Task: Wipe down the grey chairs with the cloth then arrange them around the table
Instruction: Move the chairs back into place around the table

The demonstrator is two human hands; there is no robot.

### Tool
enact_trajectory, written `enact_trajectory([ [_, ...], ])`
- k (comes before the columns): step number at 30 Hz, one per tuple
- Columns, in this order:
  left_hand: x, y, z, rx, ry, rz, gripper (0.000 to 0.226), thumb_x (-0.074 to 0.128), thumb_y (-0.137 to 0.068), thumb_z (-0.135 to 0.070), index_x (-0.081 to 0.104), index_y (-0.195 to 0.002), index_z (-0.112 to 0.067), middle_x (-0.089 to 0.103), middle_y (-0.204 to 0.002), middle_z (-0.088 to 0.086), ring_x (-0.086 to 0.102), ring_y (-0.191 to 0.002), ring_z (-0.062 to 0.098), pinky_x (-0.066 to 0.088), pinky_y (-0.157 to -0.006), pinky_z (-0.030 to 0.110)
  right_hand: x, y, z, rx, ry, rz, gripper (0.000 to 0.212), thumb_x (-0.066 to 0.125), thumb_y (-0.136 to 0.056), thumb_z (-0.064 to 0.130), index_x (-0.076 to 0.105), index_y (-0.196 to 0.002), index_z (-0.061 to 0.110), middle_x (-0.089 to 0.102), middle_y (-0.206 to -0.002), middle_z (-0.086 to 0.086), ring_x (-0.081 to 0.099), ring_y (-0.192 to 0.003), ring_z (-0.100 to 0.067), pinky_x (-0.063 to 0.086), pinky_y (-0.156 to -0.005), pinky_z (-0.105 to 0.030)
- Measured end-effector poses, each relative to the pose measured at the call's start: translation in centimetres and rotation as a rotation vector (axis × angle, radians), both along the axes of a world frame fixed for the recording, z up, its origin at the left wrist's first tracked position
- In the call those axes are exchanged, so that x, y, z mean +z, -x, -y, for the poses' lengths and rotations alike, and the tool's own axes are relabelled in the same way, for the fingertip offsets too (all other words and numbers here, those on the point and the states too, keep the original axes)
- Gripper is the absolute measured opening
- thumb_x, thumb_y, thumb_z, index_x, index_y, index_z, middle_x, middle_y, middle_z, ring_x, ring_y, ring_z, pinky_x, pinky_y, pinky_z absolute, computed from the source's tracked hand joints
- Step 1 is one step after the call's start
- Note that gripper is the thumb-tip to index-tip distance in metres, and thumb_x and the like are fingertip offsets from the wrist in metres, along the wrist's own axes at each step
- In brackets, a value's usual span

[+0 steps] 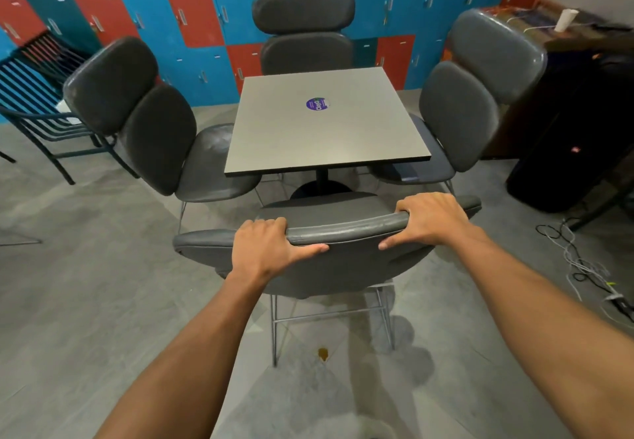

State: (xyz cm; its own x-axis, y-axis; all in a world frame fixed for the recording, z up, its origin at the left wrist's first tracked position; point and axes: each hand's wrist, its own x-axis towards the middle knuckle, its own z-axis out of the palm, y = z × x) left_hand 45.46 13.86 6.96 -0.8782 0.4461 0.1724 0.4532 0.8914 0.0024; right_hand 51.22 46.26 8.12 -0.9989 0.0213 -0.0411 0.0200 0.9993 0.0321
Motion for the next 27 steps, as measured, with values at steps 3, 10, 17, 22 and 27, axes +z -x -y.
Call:
enact_trajectory([
  [3,0.2,-0.9,-0.1,0.011,0.010,-0.009,0.094,0.020,-0.062,-0.108,0.055,-0.069,-0.021,0.056,-0.062,-0.005,0.055,-0.061,0.016,0.042,-0.065,0.033,0.6,-0.1,0.0,-0.002,0.003,0.030,0.087,0.039,-0.047,0.109,0.060,-0.086,0.034,0.063,-0.081,0.013,0.060,-0.079,-0.014,0.041,-0.068,-0.034],
  [10,0.7,0.4,-1.1,-0.022,0.096,-0.023,0.091,0.019,-0.065,-0.107,0.050,-0.066,-0.021,0.047,-0.056,-0.007,0.053,-0.057,0.015,0.039,-0.062,0.033,1.0,1.7,-1.2,0.014,-0.040,0.045,0.086,0.042,-0.048,0.108,0.061,-0.091,0.036,0.063,-0.084,0.015,0.060,-0.083,-0.015,0.038,-0.070,-0.034],
  [17,1.4,4.9,-3.9,-0.053,0.126,-0.019,0.090,0.021,-0.066,-0.106,0.050,-0.066,-0.021,0.046,-0.055,-0.007,0.053,-0.057,0.017,0.038,-0.058,0.033,0.7,4.9,-3.6,-0.050,-0.016,-0.006,0.083,0.042,-0.048,0.108,0.062,-0.089,0.039,0.062,-0.081,0.017,0.058,-0.082,-0.014,0.037,-0.069,-0.032],
  [22,1.5,8.4,-4.9,-0.059,0.120,-0.049,0.091,0.022,-0.065,-0.107,0.052,-0.065,-0.021,0.049,-0.056,-0.006,0.052,-0.055,0.017,0.033,-0.054,0.032,0.6,7.6,-4.3,-0.066,0.019,-0.044,0.081,0.042,-0.048,0.107,0.060,-0.082,0.037,0.063,-0.078,0.014,0.058,-0.078,-0.016,0.038,-0.066,-0.033],
  [27,1.1,8.7,-4.8,-0.059,0.119,-0.054,0.090,0.022,-0.067,-0.106,0.052,-0.065,-0.022,0.048,-0.056,-0.007,0.053,-0.056,0.016,0.035,-0.055,0.032,0.1,7.9,-4.3,-0.063,-0.008,-0.061,0.078,0.045,-0.051,0.105,0.062,-0.085,0.037,0.061,-0.076,0.012,0.055,-0.075,-0.016,0.033,-0.064,-0.032],
])
